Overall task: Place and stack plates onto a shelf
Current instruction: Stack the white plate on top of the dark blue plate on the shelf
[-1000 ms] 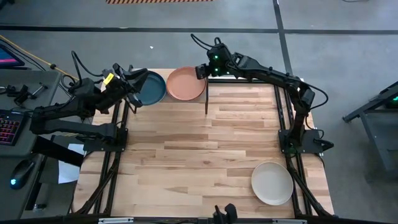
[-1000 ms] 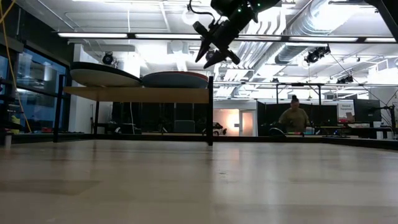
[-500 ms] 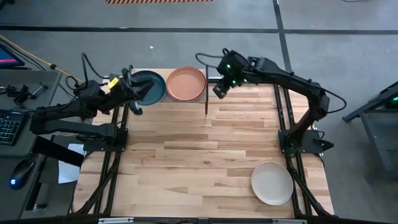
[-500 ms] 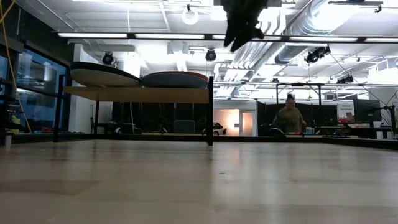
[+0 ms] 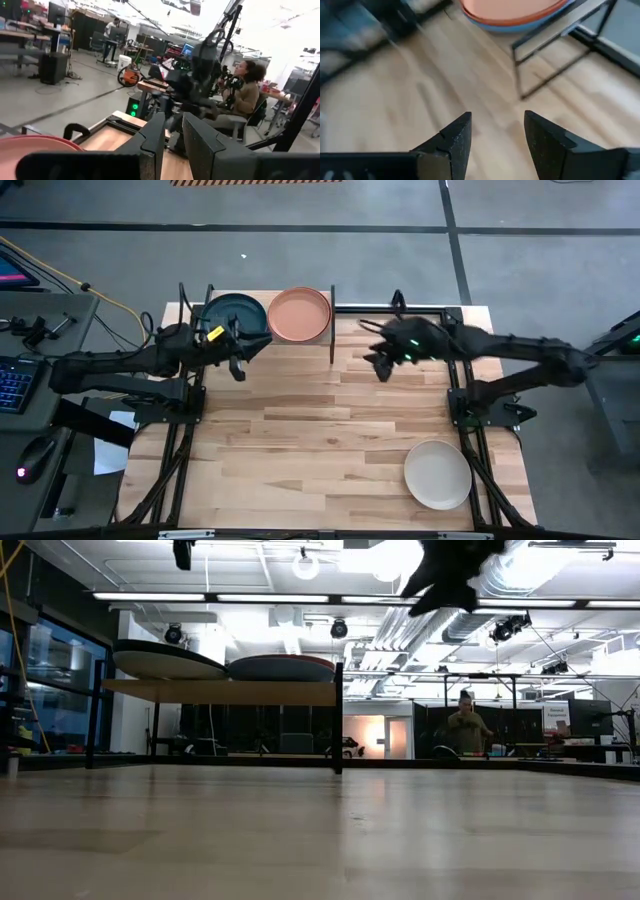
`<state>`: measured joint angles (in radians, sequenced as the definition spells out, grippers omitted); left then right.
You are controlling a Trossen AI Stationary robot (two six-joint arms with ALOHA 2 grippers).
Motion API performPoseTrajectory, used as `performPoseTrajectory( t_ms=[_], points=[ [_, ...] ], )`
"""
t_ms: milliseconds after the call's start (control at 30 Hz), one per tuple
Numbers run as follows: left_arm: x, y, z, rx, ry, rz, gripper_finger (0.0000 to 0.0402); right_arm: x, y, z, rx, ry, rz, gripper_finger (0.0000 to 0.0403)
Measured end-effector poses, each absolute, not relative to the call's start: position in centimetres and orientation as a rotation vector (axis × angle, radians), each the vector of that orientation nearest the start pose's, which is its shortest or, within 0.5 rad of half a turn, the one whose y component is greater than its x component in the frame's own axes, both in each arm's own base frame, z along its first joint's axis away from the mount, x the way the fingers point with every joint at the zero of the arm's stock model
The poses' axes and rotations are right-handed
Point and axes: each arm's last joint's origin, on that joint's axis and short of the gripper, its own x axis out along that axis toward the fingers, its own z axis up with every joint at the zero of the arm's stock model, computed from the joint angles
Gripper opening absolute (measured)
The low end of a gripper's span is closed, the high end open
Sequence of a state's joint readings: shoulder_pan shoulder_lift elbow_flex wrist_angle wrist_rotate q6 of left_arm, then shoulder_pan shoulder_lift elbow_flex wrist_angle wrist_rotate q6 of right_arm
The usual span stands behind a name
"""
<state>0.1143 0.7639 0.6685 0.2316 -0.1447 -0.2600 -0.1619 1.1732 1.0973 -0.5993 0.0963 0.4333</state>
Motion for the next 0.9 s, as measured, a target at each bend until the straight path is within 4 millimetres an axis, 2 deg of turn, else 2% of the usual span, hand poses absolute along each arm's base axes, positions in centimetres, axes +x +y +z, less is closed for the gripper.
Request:
performPoseTrajectory(
  t_ms=[100, 233, 367, 467, 533, 733, 833, 900],
  points=[
    [17.4, 2.5, 33.5, -0.235, -0.163, 0.261, 0.006, 21.4, -2.7, 31.5, 0.549, 0.447, -0.343, 0.0163],
    [17.8, 2.6, 33.2, -0.234, -0.148, 0.271, 0.006, 19.2, -1.5, 30.6, 0.605, 0.329, -0.296, 0.0163],
    [17.8, 2.6, 33.2, -0.234, -0.145, 0.274, 0.006, 18.5, -1.0, 30.5, 0.535, 0.315, -0.275, 0.0163],
    [17.8, 2.6, 33.2, -0.234, -0.146, 0.274, 0.006, 18.6, -0.6, 30.9, 0.467, 0.355, -0.199, 0.0163],
    [17.8, 2.6, 33.2, -0.234, -0.147, 0.274, 0.006, 18.8, -0.2, 31.2, 0.452, 0.459, -0.138, 0.0163],
    [17.8, 2.6, 33.2, -0.233, -0.144, 0.275, 0.006, 19.5, 1.9, 29.1, 0.399, 1.111, -0.012, 0.0163],
    [17.9, 2.6, 33.1, -0.232, -0.141, 0.276, 0.006, 19.5, 3.4, 27.4, 0.411, 1.317, 0.025, 0.0163],
    [17.9, 2.6, 33.1, -0.221, -0.141, 0.276, 0.006, 19.1, 4.6, 26.1, 0.388, 1.381, 0.075, 0.0163]
  ],
)
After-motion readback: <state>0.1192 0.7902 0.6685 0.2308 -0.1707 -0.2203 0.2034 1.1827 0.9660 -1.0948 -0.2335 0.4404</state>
